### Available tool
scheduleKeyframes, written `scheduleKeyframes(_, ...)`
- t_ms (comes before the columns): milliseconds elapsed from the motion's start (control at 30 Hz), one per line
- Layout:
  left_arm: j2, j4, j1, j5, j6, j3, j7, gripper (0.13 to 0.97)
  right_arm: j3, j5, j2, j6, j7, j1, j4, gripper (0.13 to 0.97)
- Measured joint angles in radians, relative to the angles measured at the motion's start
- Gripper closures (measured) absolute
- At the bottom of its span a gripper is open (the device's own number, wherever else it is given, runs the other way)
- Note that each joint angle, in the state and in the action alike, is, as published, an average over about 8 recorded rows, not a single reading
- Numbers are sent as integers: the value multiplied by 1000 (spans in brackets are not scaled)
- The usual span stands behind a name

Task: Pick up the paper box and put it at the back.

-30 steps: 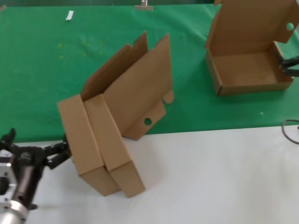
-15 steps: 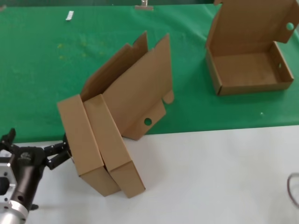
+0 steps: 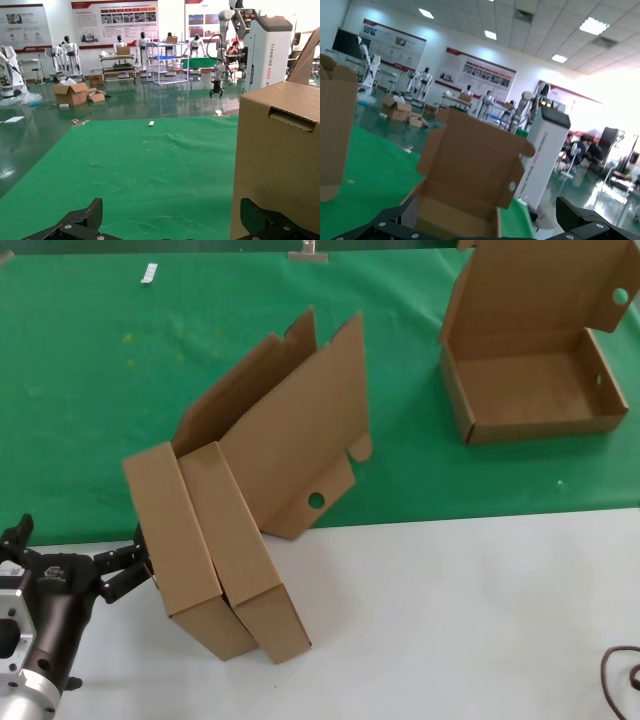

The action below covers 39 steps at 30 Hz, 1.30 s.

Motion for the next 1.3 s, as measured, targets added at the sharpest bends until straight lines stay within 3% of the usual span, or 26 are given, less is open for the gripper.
scheduleKeyframes(1300, 0, 0, 0, 0, 0, 0, 0, 132, -400, -82, 55, 462, 361, -98, 149, 129)
